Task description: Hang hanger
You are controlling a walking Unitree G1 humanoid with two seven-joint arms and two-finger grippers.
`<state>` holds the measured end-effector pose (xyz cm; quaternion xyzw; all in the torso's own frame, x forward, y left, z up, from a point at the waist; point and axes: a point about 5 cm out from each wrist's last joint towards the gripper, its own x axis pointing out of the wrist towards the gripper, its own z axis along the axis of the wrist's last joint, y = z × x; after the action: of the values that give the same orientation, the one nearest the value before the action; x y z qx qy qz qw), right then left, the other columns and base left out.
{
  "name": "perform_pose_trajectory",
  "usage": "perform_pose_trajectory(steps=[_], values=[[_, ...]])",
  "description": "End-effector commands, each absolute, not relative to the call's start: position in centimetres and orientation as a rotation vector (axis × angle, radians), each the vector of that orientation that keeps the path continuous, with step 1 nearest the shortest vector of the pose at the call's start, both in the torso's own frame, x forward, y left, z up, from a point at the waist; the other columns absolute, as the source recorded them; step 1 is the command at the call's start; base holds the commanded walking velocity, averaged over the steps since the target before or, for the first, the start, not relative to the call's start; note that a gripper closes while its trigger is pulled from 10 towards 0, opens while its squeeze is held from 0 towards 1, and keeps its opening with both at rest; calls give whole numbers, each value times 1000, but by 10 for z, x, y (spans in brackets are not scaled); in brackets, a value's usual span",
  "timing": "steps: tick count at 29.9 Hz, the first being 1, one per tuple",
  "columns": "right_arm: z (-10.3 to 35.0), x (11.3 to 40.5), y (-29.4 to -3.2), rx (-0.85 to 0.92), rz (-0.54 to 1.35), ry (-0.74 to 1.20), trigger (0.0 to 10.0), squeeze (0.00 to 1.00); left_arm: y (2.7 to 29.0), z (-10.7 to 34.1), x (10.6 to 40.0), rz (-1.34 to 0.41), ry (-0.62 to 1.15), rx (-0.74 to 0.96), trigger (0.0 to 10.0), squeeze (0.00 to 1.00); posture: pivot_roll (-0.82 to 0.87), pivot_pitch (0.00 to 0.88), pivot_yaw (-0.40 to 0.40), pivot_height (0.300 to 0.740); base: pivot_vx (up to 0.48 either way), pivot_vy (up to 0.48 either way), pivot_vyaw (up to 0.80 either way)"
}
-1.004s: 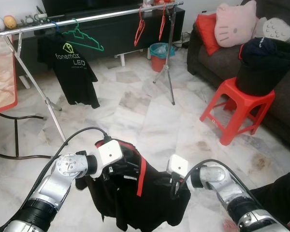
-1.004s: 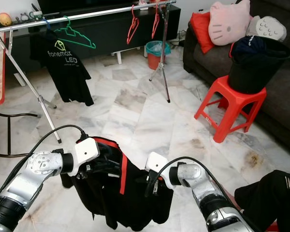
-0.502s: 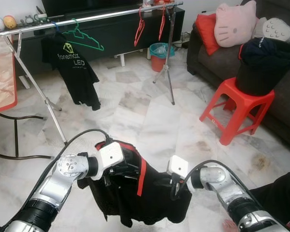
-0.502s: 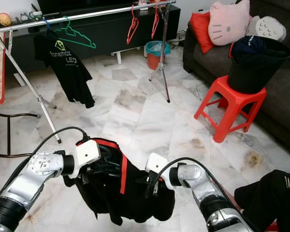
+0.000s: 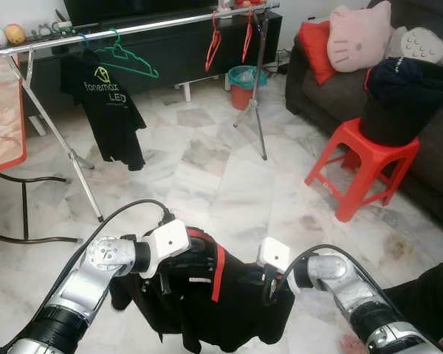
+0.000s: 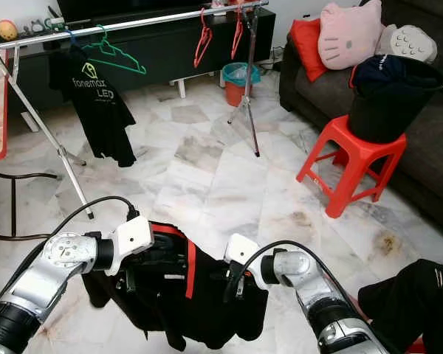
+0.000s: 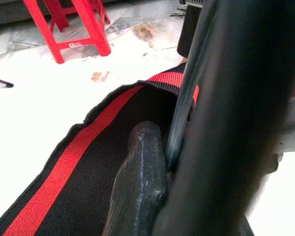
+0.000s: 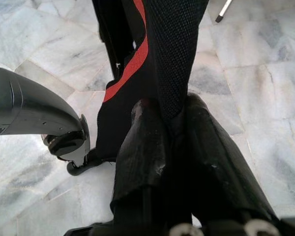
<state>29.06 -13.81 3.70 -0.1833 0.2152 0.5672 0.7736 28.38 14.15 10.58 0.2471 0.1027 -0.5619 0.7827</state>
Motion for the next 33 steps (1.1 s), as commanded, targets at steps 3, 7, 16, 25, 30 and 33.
perform_pose_trajectory(steps=[3, 7, 16, 25, 30, 33], values=[[45, 295, -129, -411, 1249, 414, 10000, 0, 136, 105, 280, -1248, 229, 528, 0, 0, -51, 23, 0, 740, 0, 0, 0], [45, 295, -129, -417, 1247, 415, 10000, 0, 136, 103, 278, -1269, 243, 542, 0, 0, -50, 23, -1, 740, 0, 0, 0], [45, 297, -130, -419, 1220, 407, 10000, 239, 137, 103, 278, -1271, 248, 544, 0, 0, -51, 22, -2, 740, 0, 0, 0], [45, 298, -129, -425, 1215, 400, 10000, 1000, 137, 104, 279, -1261, 237, 546, 0, 0, -51, 22, -2, 740, 0, 0, 0], [46, 298, -130, -440, 1207, 395, 10000, 0, 138, 104, 281, -1242, 230, 556, 0, 0, -51, 22, -2, 740, 0, 0, 0], [48, 302, -132, -446, 1166, 378, 10000, 0, 139, 104, 284, -1211, 216, 559, 0, 0, -51, 17, -4, 740, 0, 0, 0]])
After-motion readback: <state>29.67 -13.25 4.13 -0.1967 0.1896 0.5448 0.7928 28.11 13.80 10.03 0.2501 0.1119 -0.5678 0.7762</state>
